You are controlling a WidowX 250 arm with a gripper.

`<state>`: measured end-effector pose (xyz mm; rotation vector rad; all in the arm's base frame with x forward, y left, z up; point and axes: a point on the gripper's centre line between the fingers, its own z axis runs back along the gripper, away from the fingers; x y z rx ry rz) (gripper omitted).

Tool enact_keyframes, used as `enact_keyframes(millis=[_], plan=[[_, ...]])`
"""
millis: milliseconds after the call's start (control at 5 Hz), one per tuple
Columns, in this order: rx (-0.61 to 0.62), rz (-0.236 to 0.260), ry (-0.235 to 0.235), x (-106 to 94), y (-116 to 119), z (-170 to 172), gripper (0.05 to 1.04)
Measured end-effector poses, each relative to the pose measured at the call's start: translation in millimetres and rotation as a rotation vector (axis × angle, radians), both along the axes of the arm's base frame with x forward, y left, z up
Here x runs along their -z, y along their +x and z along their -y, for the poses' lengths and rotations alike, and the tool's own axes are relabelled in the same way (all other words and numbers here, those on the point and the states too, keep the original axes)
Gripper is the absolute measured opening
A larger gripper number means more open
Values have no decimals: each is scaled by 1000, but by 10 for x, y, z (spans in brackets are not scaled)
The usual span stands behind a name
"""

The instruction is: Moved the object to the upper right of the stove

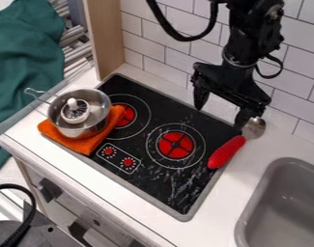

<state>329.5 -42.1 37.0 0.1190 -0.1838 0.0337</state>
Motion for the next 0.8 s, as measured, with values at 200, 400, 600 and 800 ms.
enact_keyframes(millis=[200, 400, 600, 800], plan=[[0, -38, 7, 115, -69, -18, 1001], [-77, -48, 9, 112, -221, -371, 1001], [-155, -19, 2, 5, -340, -786, 1001], [-259, 19, 0, -60, -509, -1236, 1001]])
